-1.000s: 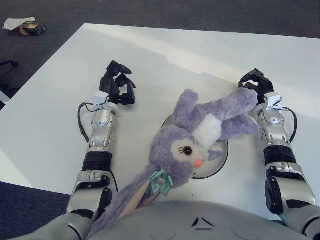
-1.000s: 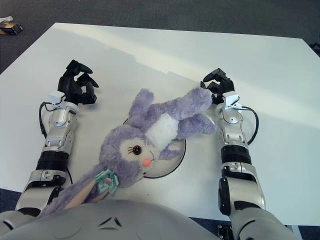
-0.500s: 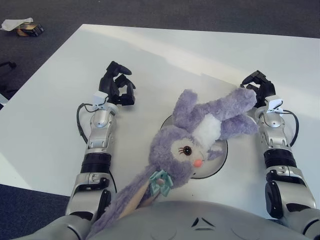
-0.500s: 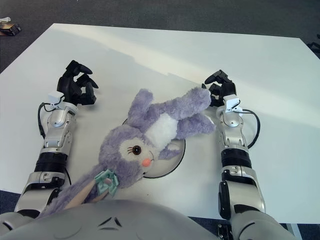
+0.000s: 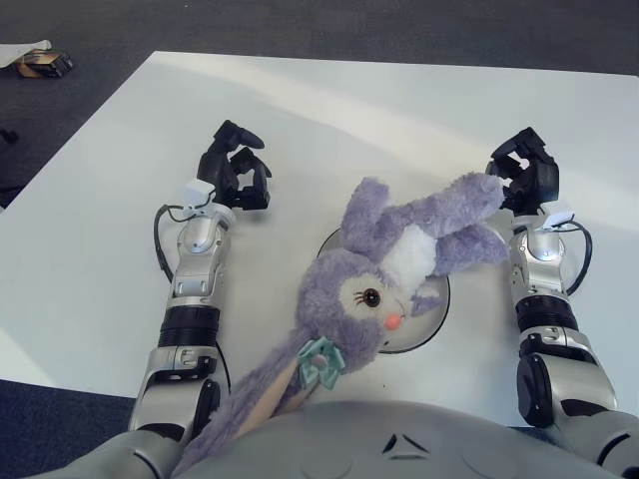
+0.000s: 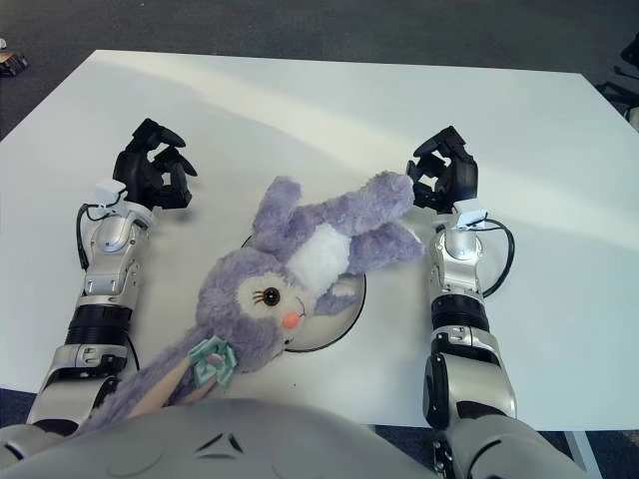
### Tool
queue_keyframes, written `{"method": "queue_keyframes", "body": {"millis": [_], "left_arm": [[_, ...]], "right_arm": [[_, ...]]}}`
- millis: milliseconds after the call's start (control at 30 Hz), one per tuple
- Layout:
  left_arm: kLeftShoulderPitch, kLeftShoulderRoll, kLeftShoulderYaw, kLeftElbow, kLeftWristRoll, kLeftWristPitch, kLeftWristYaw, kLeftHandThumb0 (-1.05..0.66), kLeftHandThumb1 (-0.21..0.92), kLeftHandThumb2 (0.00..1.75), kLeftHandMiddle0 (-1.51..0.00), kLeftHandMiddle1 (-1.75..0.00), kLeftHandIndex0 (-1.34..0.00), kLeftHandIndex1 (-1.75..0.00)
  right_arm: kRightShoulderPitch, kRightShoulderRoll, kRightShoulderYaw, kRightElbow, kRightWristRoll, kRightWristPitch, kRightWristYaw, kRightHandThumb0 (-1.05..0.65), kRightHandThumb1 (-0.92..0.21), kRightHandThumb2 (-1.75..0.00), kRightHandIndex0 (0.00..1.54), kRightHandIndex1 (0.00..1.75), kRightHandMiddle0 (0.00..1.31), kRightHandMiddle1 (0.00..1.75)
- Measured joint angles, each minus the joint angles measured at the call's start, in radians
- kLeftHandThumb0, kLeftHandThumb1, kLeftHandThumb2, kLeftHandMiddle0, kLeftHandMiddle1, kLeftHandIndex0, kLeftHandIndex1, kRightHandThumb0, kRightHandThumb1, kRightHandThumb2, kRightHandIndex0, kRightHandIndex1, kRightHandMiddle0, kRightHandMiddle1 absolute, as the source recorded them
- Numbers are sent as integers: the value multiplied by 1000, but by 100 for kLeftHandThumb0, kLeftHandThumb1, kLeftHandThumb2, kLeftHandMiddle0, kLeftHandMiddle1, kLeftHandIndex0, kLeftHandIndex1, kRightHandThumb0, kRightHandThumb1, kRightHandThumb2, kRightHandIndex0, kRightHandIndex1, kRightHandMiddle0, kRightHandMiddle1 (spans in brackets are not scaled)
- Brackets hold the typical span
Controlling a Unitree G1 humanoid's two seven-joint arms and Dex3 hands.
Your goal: Put the doll into the plate.
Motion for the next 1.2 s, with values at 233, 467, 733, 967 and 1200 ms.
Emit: {"method": "queue_keyframes", "body": {"millis": [233, 467, 733, 967, 1200], "left_arm": [[1, 0, 0, -12, -2, 17, -12, -1, 21, 144, -74, -169, -43, -175], [1, 0, 0, -26, -2, 31, -16, -1, 21, 145, -73, -172, -43, -175], [1, 1, 0, -37, -1, 62, -16, -1, 22, 144, -72, -172, -42, -175], [1, 1, -1, -45, 5, 83, -16, -1, 23, 143, -72, -172, -42, -175], [1, 1, -2, -54, 5, 99, -16, -1, 24, 142, -71, -172, -41, -175]], "right_arm": [[-6, 2, -3, 22, 9, -18, 35, -42, -52, -105, 96, 175, 45, 175], [-11, 3, -3, 26, 17, -30, 50, -42, -53, -105, 97, 175, 45, 175], [-11, 3, -3, 25, 17, -30, 49, -42, -52, -106, 98, 175, 46, 175], [-9, 3, -3, 22, 15, -30, 37, -43, -51, -107, 99, 175, 47, 175], [-6, 3, -1, 18, 7, -30, 26, -43, -51, -108, 100, 175, 47, 175]]}}
